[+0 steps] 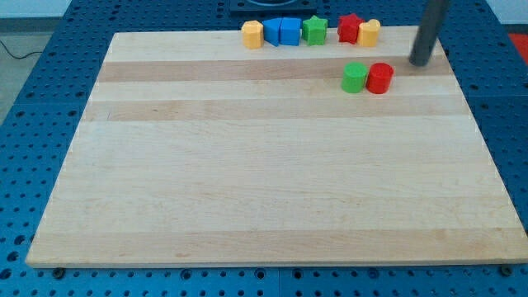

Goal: Push the green circle below the yellow hexagon

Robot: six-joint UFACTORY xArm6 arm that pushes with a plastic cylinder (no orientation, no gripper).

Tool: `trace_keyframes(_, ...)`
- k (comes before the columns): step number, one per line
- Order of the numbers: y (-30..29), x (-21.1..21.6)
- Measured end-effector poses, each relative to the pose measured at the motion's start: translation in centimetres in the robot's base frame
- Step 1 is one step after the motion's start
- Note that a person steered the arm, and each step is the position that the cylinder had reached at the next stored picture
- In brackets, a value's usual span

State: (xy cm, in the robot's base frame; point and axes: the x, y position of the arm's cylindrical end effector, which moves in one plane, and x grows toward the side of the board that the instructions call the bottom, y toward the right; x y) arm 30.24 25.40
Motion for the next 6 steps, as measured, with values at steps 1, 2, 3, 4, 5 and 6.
trace_keyframes(1,-0.1,2.7)
trace_keyframes(2,-3.1,2.9)
trace_keyframes(3,-9.1,2.9)
trace_keyframes(4,-16.8,2.9)
trace_keyframes(5,-24.4,2.9)
trace_keyframes(6,-31.9,2.9)
